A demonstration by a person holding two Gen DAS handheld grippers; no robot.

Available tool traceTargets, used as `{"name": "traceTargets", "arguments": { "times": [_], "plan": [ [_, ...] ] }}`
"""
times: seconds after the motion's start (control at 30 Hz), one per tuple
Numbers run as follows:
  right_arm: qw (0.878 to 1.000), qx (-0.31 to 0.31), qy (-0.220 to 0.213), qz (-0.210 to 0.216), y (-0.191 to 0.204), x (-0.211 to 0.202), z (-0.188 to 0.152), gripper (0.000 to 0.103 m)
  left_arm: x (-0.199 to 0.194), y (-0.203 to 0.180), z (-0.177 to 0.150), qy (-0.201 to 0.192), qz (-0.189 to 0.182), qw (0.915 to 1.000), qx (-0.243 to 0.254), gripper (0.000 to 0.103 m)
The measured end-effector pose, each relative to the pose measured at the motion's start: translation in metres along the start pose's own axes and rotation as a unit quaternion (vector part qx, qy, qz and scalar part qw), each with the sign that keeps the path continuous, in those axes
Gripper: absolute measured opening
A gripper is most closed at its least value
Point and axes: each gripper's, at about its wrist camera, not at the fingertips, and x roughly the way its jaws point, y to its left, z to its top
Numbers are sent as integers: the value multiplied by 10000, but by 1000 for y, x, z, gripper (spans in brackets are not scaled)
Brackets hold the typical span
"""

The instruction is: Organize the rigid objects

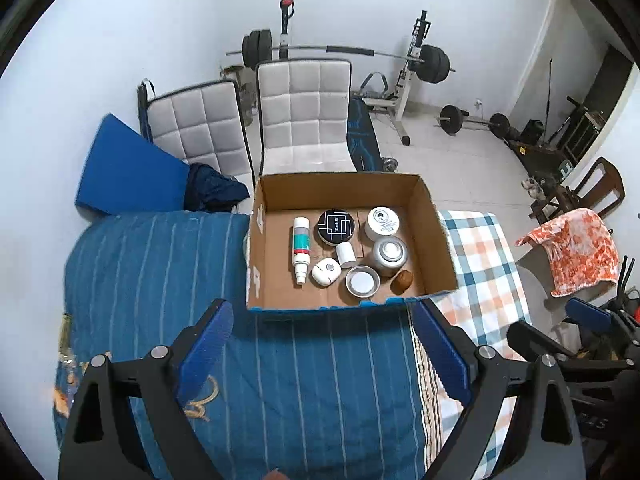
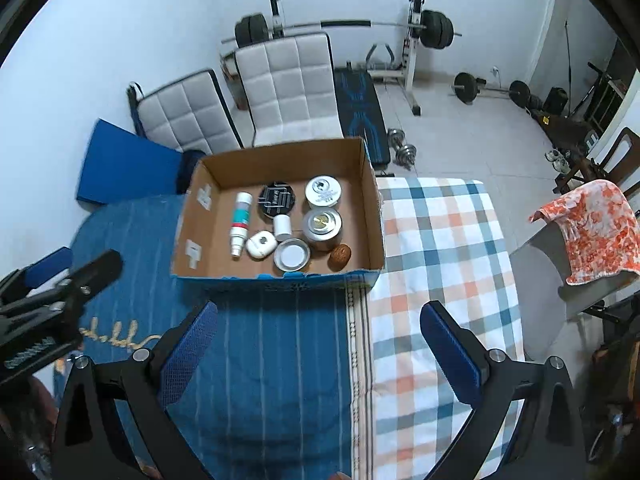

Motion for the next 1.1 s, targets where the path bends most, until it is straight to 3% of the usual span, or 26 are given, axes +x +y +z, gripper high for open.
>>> {"name": "traceTargets", "arguments": {
  "times": [0.3, 0.53, 0.57, 0.63, 1.1],
  "plan": [
    [9994, -77, -331, 88, 1, -84, -35, 103, -85, -15, -26, -542, 5, 9985, 59, 92],
    [9991, -112, -380, 130, 2, -110, -51, 103, -124, -15, -35, -840, 104, 9964, 3, 92],
    [9991, -101, -382, 128, 1, -111, -52, 103, -126, -15, -36, -867, 105, 9962, -4, 92],
    [9991, -100, -407, 92, 0, -113, -53, 103, -128, -17, -37, -920, 162, 9956, 9, 102],
    [9966, -11, -759, -309, -6, -96, -27, 103, -108, -10, -32, -1094, 532, 9925, -120, 102]
  ]
}}
